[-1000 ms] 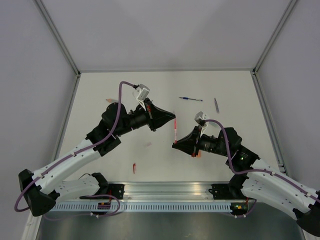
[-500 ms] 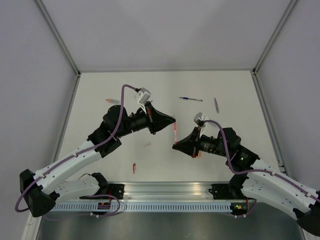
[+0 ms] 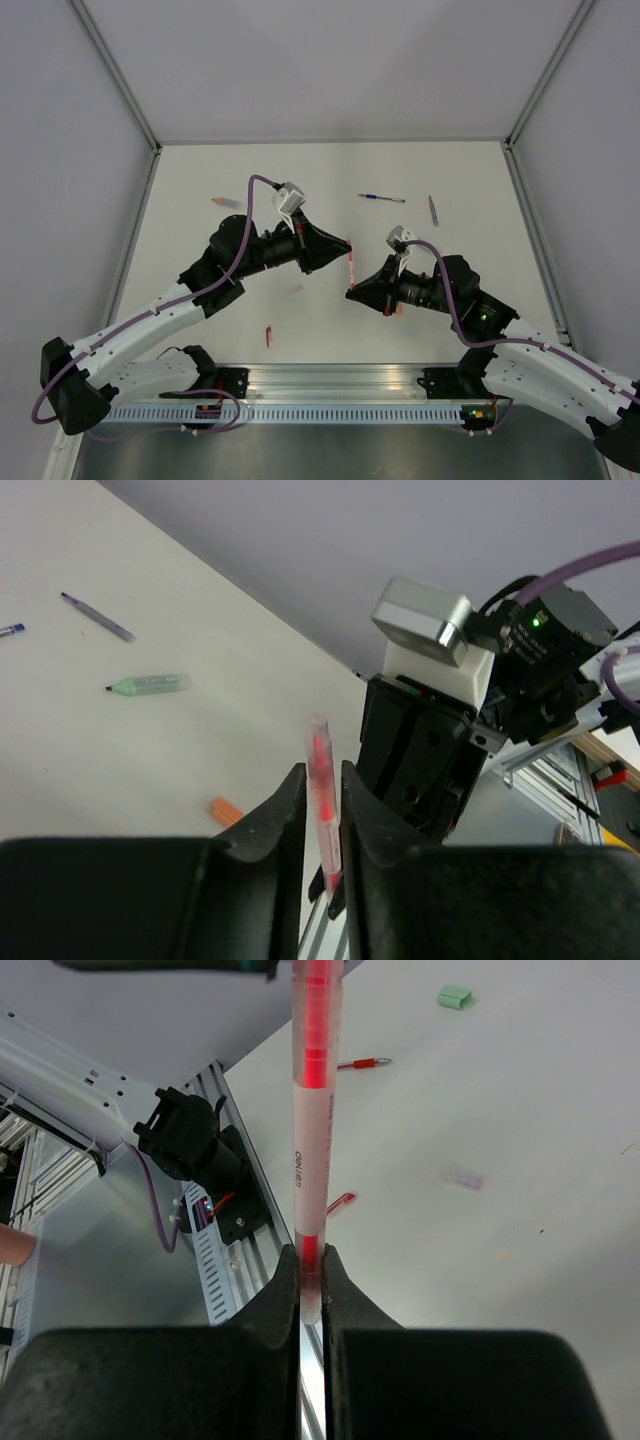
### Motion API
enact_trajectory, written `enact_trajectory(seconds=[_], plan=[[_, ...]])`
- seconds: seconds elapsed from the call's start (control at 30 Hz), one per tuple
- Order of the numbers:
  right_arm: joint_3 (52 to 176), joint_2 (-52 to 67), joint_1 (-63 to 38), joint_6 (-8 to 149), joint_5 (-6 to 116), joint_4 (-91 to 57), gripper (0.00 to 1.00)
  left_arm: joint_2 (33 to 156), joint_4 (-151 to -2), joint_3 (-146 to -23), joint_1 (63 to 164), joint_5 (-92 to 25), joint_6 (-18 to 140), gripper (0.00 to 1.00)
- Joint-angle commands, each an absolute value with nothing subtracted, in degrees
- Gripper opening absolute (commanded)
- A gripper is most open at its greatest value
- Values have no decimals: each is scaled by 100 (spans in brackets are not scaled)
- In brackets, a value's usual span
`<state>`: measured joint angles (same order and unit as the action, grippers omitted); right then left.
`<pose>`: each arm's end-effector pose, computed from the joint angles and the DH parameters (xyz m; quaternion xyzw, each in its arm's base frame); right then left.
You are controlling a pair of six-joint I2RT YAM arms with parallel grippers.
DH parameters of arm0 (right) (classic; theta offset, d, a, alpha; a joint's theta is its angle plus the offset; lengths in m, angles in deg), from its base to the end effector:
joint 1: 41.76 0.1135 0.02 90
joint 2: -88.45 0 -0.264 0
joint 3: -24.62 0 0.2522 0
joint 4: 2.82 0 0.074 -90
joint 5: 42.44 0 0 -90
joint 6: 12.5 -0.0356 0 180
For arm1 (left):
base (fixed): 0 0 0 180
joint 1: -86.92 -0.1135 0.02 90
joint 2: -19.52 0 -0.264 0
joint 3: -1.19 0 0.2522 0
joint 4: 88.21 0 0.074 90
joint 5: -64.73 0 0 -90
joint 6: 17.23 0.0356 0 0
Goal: Insert the pens into the pen caps
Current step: Insert the pen cap onto the pen, then press the pen cap onto the pen.
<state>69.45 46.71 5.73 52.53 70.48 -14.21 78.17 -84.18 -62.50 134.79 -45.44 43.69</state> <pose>0.1118 0.1424 0.2874 -0.2722 0.7017 0.5001 0.4283 0.1527 -0.1872 0.3630 0.2359 0.6604 -0.5330 0.4735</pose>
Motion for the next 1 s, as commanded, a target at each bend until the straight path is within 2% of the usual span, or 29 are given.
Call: enact_trajectory(seconds=[0.0,0.03,0.17,0.4,0.83,0.87,0.97], plan=[[7107,4687,562,5316,6918,-981,0,7630,-8411,-6135,13490,-5015,4447,27],[7107,4687,553,5316,6988,-973,0,7604,-8403,-6144,13490,-4980,4438,34],[7098,4661,562,5298,7172,-893,0,7498,-8297,-6214,13490,-4620,4465,46],[7098,4573,562,5237,7410,-788,0,7656,-8271,-6547,13490,-4250,4456,52],[7107,4512,553,5210,7472,-770,0,7937,-8359,-6873,13490,-4276,4421,52],[7098,4512,562,5193,7463,-770,0,7946,-8359,-6847,13499,-4337,4421,50],[7090,4512,553,5184,7454,-762,0,7999,-8350,-6786,13499,-4478,4412,32]])
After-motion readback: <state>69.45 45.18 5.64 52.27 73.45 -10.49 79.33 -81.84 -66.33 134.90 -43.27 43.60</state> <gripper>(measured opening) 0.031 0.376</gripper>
